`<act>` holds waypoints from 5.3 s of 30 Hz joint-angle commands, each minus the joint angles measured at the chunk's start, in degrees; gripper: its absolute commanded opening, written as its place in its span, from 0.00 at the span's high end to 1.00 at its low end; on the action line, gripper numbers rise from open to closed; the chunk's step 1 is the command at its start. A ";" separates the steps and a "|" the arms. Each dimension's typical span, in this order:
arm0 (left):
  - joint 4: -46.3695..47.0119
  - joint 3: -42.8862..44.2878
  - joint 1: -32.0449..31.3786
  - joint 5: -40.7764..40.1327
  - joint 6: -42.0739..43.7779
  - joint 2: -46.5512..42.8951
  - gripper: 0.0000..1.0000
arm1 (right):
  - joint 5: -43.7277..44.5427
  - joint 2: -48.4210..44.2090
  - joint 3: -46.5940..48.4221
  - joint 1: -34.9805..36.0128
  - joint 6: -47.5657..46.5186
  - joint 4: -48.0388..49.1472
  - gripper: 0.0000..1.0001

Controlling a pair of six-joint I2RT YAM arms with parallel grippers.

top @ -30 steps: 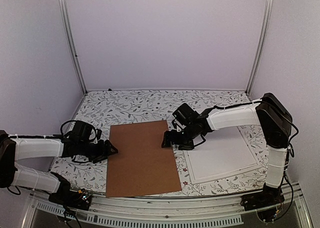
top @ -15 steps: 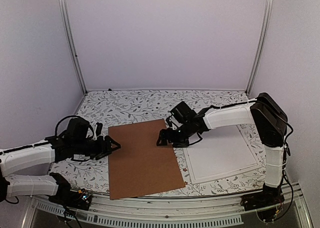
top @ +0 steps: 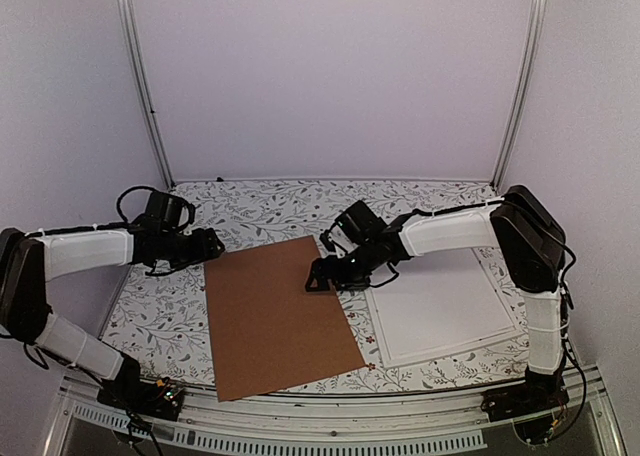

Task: Put the photo into the frame
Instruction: Pick up the backboard from the center of the board, then move the frame body to the center of the board.

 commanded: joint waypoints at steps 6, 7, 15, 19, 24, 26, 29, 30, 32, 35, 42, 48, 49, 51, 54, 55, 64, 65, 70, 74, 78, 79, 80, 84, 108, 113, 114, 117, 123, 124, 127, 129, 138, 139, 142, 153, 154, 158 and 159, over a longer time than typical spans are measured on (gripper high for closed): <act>1.31 3.80 4.46 3.65 2.51 9.08 0.21 | 3.39 -4.29 -3.10 -0.27 1.90 -5.94 0.07; 1.41 3.07 4.57 4.35 1.96 8.97 0.21 | 3.83 -4.13 -2.84 -0.31 2.02 -5.98 0.07; 2.37 -4.04 5.23 5.10 -0.39 6.03 0.21 | 6.00 2.15 4.06 -0.81 6.71 -6.34 0.06; 5.27 -6.36 6.28 8.44 -1.72 6.94 0.21 | 6.20 5.07 7.58 -1.22 8.01 -6.91 0.06; 7.69 -8.11 7.19 12.15 -3.09 8.36 0.23 | 4.42 8.41 11.55 -1.38 8.79 -7.31 0.06; 8.81 -9.39 7.32 13.36 -3.73 8.21 0.23 | 3.29 9.74 12.72 -1.40 9.40 -7.31 0.06; 9.69 -11.05 7.43 15.48 -4.68 8.07 0.24 | 1.12 11.27 13.51 -1.40 10.45 -6.53 0.06; 11.86 -11.55 7.50 16.24 -5.09 8.06 0.24 | -0.37 11.52 13.47 -1.40 10.90 -5.93 0.06; 13.66 -12.58 7.51 17.88 -5.94 8.20 0.24 | -2.29 12.03 12.99 -1.40 11.92 -4.43 0.06; 16.26 -13.48 7.65 20.17 -7.16 8.44 0.25 | -3.97 11.77 11.39 -1.40 13.47 -2.05 0.06; 23.54 -15.14 8.13 27.33 -11.36 8.08 0.29 | -5.76 9.45 6.84 -1.49 16.35 2.61 0.06; 25.97 -14.67 8.21 31.19 -12.19 4.99 0.30 | -6.24 8.76 4.69 -1.64 17.22 4.39 0.06; 26.10 -14.51 8.22 31.78 -12.18 4.51 0.30 | -6.39 8.68 4.50 -1.66 17.30 4.57 0.06; 26.78 -14.36 8.23 33.12 -12.62 3.59 0.31 | -6.65 8.69 4.18 -1.66 17.41 4.92 0.07; 27.25 -13.88 8.24 34.58 -13.19 2.54 0.31 | -6.79 8.63 3.73 -1.66 17.57 5.39 0.07; 27.27 -13.73 8.23 34.95 -13.27 2.23 0.31 | -6.79 8.65 3.62 -1.66 17.61 5.50 0.07; 27.89 -12.72 8.21 37.47 -14.41 -0.90 0.32 | -6.87 8.05 2.17 -1.75 17.74 6.34 0.07; 28.28 -12.63 8.21 37.98 -14.72 -1.26 0.32 | -7.00 8.04 1.99 -1.75 17.78 6.54 0.07; 28.86 -11.64 7.99 39.30 -15.53 -3.52 0.32 | -7.86 7.67 0.81 -1.75 17.66 7.64 0.07; 29.02 -10.15 7.18 40.32 -15.80 -4.80 0.33 | -9.60 7.16 0.01 -1.75 17.26 8.90 0.07; 29.49 -8.26 5.35 40.67 -15.78 -5.33 0.33 | -13.23 6.88 -1.38 -1.75 17.63 12.41 0.07; 29.73 -7.69 4.71 40.59 -15.74 -5.41 0.34 | -14.12 6.91 -1.68 -1.75 17.82 13.29 0.07; 29.85 -7.18 4.04 40.41 -15.73 -5.42 0.34 | -14.84 6.91 -2.00 -1.75 17.99 14.02 0.07; 30.97 -5.23 0.50 39.61 -15.70 -5.42 0.35 | -17.63 7.07 -3.22 -1.75 18.76 16.57 0.07; 30.73 6.22 -14.00 30.81 -13.44 0.23 0.34 | -28.50 5.07 -10.16 -1.47 23.24 34.96 0.07; 21.05 10.84 -16.63 24.86 -10.52 -0.78 0.32 | -28.85 4.90 -11.19 -1.50 23.65 36.27 0.07; 18.55 11.70 -17.13 22.99 -9.90 -0.99 0.31 | -28.86 4.83 -11.37 -1.49 23.67 36.35 0.07; 8.86 15.28 -18.65 17.03 -8.24 -1.13 0.31 | -28.69 4.50 -11.88 -1.61 23.69 36.29 0.07; -3.80 19.63 -21.23 7.76 -5.54 -0.86 0.30 | -28.46 4.41 -12.70 -1.58 23.80 36.29 0.07; -4.64 19.57 -21.52 6.76 -5.37 -1.19 0.30 | -28.42 4.45 -12.78 -1.59 23.77 36.29 0.07; -6.24 19.37 -22.17 5.11 -5.22 -2.49 0.31 | -28.42 4.46 -12.82 -1.58 23.85 36.21 0.07; -7.82 20.00 -22.52 4.42 -4.88 -3.37 0.32 | -28.33 4.53 -12.82 -1.66 23.85 36.20 0.07; -22.79 26.97 -22.82 2.00 -1.31 -3.21 0.47 | -28.07 4.56 -12.74 -1.84 23.76 35.77 0.07; -23.91 27.15 -22.82 2.37 -1.14 -3.10 0.50 | -27.99 4.68 -12.76 -1.84 23.64 35.76 0.07; -27.31 27.55 -22.96 3.32 -1.02 -3.26 0.60 | -27.90 4.87 -12.82 -1.80 23.53 35.59 0.07; -36.70 29.37 -22.82 1.89 0.24 -3.70 0.78 | -27.67 6.05 -12.23 -1.84 23.25 35.23 0.07; -37.04 29.35 -22.74 1.79 0.22 -3.74 0.80 | -27.63 6.04 -12.21 -1.82 23.28 35.19 0.07; -37.60 28.75 -22.44 1.50 0.10 -4.22 0.86 | -27.71 5.91 -12.23 -1.83 23.24 35.10 0.07; -37.60 28.44 -22.26 1.69 -0.02 -4.38 0.89 | -27.71 5.80 -12.21 -1.79 23.17 35.06 0.07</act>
